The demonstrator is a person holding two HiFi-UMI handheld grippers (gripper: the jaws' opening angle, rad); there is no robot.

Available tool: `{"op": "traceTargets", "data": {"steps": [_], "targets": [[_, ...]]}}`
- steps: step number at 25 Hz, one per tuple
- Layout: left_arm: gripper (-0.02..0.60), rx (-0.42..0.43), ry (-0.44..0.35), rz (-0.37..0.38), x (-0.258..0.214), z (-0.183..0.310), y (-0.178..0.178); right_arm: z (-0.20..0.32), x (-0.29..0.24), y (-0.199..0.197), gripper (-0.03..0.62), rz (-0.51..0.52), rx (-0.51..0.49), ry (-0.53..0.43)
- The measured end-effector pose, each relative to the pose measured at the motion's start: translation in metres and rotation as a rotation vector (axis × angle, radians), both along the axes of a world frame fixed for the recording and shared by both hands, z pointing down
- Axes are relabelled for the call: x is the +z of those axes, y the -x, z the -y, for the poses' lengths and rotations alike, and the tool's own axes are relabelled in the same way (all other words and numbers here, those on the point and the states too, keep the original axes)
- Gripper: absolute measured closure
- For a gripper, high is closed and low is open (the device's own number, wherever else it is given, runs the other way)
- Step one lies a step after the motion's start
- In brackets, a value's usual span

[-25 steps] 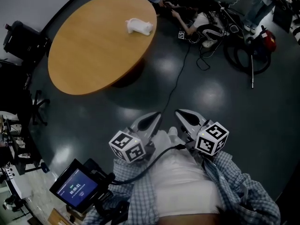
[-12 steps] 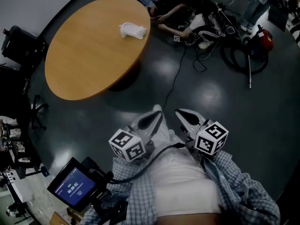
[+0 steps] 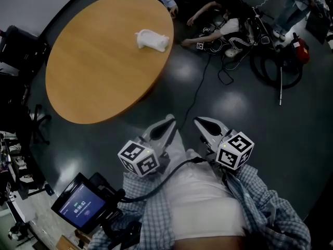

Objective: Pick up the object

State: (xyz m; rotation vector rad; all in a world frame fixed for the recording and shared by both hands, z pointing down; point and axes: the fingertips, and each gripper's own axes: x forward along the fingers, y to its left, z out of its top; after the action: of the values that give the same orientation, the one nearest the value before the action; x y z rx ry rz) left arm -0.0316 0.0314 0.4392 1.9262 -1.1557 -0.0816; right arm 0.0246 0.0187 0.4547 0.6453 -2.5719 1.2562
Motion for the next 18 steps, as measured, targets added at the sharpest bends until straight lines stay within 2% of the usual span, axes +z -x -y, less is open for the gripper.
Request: {"op": "traceTargets", "data": {"steps": [3, 8, 12, 14, 18], "targets": [[0.579, -0.023, 0.045, -0.008, 0.026, 0.034, 0.015, 0.037, 0.023, 0.014, 0.589, -0.016, -0.027, 0.029], [0.579, 0.011, 0.033, -0.015, 0.015, 0.011, 0.009, 0.016, 0.009, 0.012, 0.588, -0.029, -0.028, -0.013], [0.578, 0.012, 0.054, -0.034, 0.032, 0.05, 0.035, 0.059, 0.028, 0.044, 0.588, -0.044, -0.061, -0.004], [0.578, 0.009, 0.053, -0.03, 0.033, 0.059, 0.037, 0.071, 0.029, 0.047, 0.588, -0.052, -0.076, -0.024], [0.578, 0.02, 0.04, -0.025, 0.006, 0.009, 0.004, 0.026, -0.003, 0.015, 0.588, -0.065, -0.088, -0.086]]}}
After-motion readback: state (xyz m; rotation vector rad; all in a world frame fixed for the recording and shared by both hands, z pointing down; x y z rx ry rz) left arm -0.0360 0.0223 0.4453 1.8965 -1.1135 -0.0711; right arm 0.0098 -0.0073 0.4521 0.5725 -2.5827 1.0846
